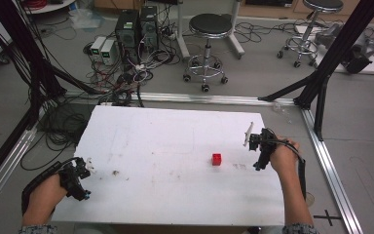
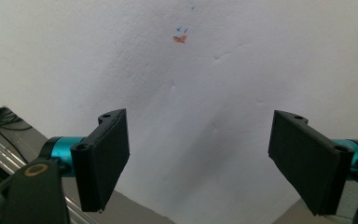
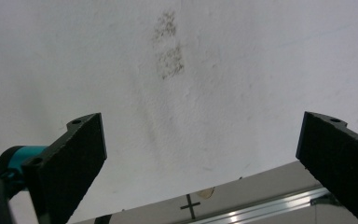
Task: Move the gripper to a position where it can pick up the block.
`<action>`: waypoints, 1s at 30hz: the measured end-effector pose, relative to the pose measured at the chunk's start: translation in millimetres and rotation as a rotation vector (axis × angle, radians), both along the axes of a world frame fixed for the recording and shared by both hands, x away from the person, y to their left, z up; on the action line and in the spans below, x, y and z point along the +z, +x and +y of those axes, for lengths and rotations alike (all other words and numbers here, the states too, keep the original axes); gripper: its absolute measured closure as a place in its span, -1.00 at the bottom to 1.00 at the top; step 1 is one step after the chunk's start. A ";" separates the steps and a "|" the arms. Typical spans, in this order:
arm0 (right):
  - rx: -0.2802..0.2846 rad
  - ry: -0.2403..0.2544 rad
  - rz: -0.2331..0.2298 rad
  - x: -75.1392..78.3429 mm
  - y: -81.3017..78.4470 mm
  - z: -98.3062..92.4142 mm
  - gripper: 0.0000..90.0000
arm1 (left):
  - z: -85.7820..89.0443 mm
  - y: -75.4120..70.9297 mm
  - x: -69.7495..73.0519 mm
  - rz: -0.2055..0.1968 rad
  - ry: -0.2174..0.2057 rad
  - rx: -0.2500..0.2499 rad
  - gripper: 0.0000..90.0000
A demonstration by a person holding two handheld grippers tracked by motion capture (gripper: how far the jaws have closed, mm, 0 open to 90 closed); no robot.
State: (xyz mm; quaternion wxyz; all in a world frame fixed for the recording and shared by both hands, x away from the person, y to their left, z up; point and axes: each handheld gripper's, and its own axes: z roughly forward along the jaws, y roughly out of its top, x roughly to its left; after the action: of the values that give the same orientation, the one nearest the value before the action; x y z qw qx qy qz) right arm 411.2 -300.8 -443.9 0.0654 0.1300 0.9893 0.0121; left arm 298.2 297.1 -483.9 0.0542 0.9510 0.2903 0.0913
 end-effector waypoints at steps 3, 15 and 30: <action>0.036 0.002 -0.012 4.4 4.6 5.3 -0.98 | -0.2 0.2 -0.3 -0.001 -0.001 0.001 -0.54; 0.114 -0.017 -0.005 5.4 18.0 27.2 -0.98 | -1.9 0.6 -0.4 0.002 0.000 -0.004 -0.54; 0.233 0.024 0.024 -16.7 31.2 76.0 -0.98 | 0.2 0.7 -0.4 0.001 -0.009 0.001 -0.54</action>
State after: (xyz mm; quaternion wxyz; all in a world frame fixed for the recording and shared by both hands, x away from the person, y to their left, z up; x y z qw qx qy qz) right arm 442.4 -224.8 -460.5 0.0502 0.0151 0.9982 0.0300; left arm 298.9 297.3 -484.3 0.0581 0.9507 0.2911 0.0896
